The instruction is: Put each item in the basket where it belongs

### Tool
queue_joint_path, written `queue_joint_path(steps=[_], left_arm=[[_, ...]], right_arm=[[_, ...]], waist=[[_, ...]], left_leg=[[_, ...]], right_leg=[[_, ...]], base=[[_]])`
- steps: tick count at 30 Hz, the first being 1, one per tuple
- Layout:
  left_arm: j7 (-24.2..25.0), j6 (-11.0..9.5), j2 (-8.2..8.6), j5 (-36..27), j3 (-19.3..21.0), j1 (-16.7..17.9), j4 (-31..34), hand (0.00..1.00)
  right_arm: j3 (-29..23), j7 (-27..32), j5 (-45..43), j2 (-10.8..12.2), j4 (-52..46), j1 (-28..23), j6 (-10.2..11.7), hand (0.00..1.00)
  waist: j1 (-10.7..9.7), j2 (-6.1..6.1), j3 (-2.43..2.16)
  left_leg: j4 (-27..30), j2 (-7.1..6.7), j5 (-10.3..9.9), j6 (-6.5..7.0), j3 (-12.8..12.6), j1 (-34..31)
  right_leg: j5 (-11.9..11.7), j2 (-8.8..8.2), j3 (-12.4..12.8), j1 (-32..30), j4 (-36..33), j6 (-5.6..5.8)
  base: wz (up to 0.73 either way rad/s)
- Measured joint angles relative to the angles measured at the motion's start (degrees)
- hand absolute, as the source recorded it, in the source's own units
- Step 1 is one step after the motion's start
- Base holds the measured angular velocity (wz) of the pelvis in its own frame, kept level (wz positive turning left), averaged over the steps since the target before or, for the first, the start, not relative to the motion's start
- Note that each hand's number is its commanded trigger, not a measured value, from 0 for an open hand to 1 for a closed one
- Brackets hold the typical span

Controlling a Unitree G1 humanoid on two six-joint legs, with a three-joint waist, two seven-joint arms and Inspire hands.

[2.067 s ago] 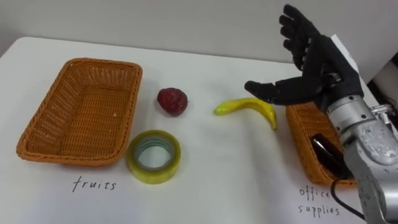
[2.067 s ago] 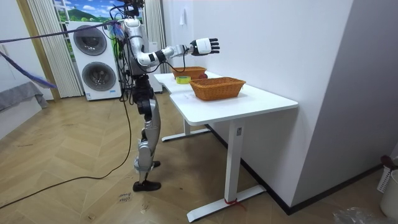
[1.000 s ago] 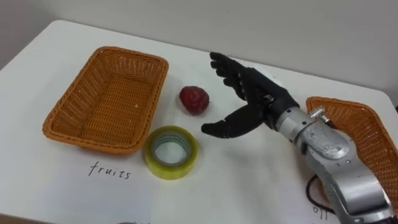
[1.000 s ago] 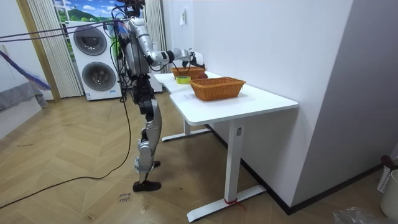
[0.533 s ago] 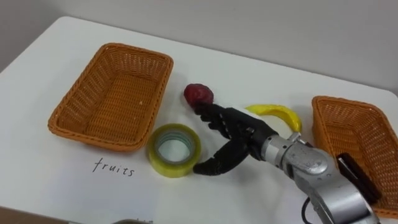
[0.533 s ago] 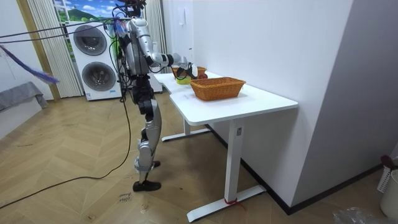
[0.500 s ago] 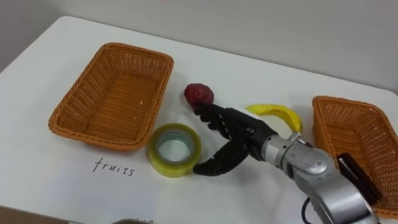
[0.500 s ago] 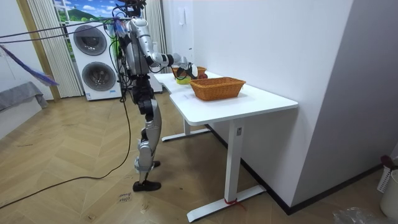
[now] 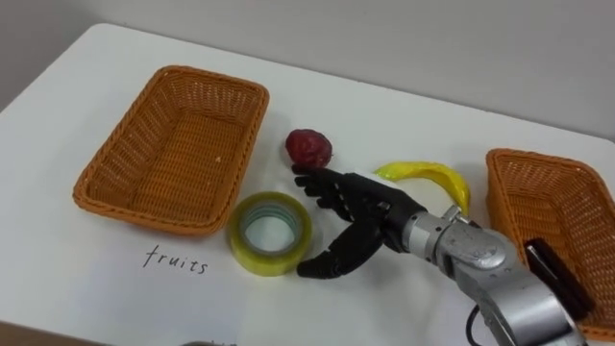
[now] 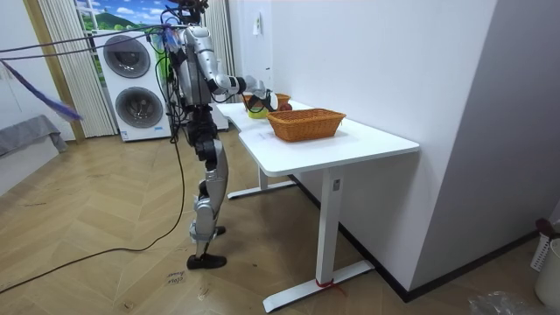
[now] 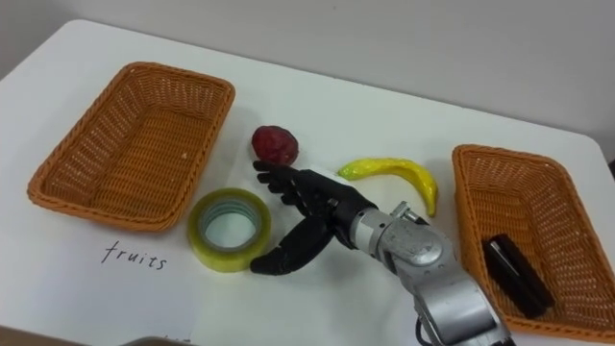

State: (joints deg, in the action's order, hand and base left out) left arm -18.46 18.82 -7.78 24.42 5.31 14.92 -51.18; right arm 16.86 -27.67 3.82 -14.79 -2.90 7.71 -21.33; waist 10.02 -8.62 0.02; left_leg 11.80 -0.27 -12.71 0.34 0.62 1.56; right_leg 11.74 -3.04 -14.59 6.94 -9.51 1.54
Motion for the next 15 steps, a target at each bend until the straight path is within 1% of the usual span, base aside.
queue_joint_path(steps=[5, 11, 15], left_arm=[[0.01, 0.02, 0.04, -0.05, 0.01, 0.11, -0.01, 0.00], [0.01, -0.15, 0.03, -0.06, 0.01, 0.11, -0.01, 0.00], [0.03, -0.44, -0.02, -0.10, 0.00, 0.10, -0.04, 0.00]], right_arm=[[-0.01, -0.04, 0.14, 0.00, 0.00, 0.00, -0.03, 0.00], [-0.01, 0.01, 0.14, -0.01, 0.00, 0.00, -0.03, 0.00], [-0.01, 0.01, 0.37, -0.01, 0.00, 0.01, -0.03, 0.00]], waist=[[0.00, -0.05, -0.03], [0.00, -0.34, -0.23], [0.06, -0.48, -0.21]], left_leg=[[0.01, 0.00, 0.00, 0.00, 0.00, 0.03], [0.08, -0.01, 0.03, 0.01, 0.00, 0.04], [0.09, -0.03, 0.12, 0.01, -0.01, 0.12]], right_leg=[[0.00, 0.01, 0.11, -0.01, 0.02, 0.00], [0.00, 0.01, 0.14, 0.05, 0.01, 0.00], [0.00, -0.01, 0.14, 0.20, 0.01, 0.00]], base=[[0.00], [0.00], [0.00]])
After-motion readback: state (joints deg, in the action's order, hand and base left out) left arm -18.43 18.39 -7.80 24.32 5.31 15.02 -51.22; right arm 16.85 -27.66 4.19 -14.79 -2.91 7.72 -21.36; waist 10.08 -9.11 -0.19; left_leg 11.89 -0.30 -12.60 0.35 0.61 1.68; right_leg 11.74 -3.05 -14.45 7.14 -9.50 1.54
